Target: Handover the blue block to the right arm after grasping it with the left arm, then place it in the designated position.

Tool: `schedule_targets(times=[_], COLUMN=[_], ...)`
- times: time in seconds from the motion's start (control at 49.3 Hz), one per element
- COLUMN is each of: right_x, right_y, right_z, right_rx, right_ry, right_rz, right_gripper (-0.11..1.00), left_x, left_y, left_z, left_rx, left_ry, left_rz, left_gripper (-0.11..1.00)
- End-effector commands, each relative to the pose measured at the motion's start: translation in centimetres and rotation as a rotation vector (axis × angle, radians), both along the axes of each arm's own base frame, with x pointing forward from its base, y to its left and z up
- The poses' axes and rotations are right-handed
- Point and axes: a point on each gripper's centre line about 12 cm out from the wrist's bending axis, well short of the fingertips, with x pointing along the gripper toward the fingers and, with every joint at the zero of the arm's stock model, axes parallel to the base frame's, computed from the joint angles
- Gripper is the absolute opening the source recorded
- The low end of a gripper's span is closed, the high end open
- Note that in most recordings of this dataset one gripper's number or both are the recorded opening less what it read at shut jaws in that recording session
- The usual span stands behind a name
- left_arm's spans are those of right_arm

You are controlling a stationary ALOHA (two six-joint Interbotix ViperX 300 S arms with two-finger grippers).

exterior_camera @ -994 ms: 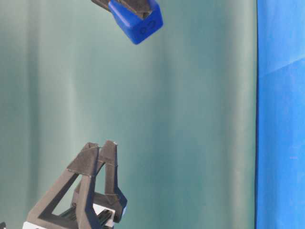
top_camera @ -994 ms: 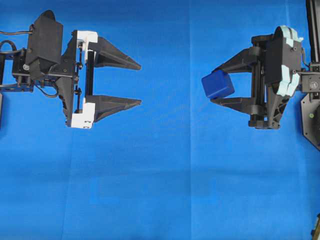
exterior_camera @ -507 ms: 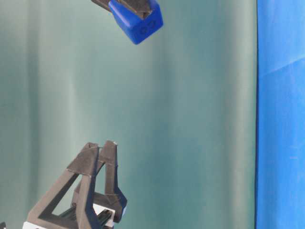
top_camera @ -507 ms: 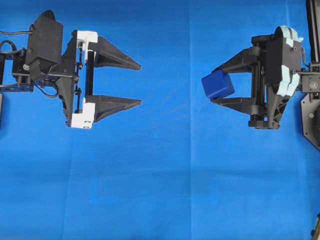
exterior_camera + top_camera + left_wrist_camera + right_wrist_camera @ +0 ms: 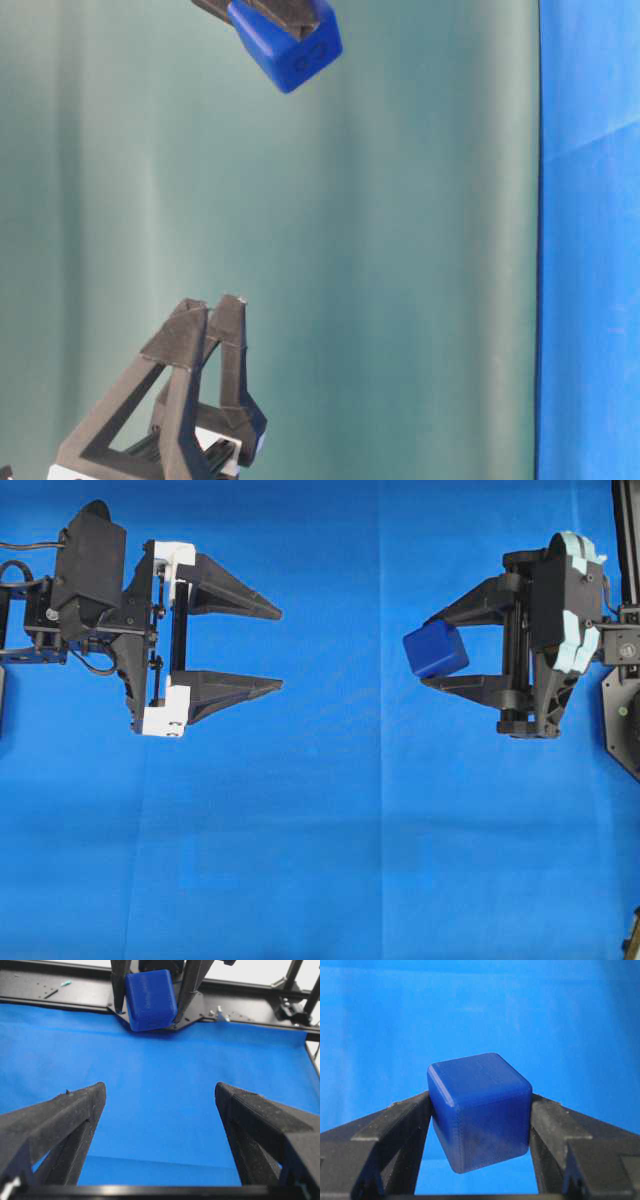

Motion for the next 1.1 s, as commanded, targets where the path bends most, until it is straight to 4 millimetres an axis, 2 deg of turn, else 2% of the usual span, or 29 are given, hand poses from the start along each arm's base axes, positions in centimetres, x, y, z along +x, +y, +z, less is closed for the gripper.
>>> schedule_targets(times=[0.0,0.385,0.609,0.872,1.075], right_x=[0.1,0.2,1.1,3.9,6.2], right_y=[0.1,0.1,0.3,1.0,1.7], right_z=[0.9,0.8,-0.3,-3.5,-6.8], right_rx=[0.004,0.004,0.007,0.021,0.044], right_ry=[-0.03,-0.027,-0.018,0.009,0.023], right_rz=[0.004,0.005,0.022,0.067,0.111], right_gripper=[0.51,0.51,0.51,0.51,0.51], left_x=[-0.2,-0.2,-0.2,-0.2,-0.2], left_y=[0.0,-0.1,0.0,-0.1,-0.1], left_z=[1.2,1.1,1.1,1.1,1.1], left_rx=[0.002,0.002,0.003,0.005,0.005], left_ry=[-0.038,-0.037,-0.035,-0.037,-0.037], left_rz=[-0.001,-0.002,-0.001,-0.002,-0.002], left_gripper=[0.93,0.93,0.93,0.93,0.93])
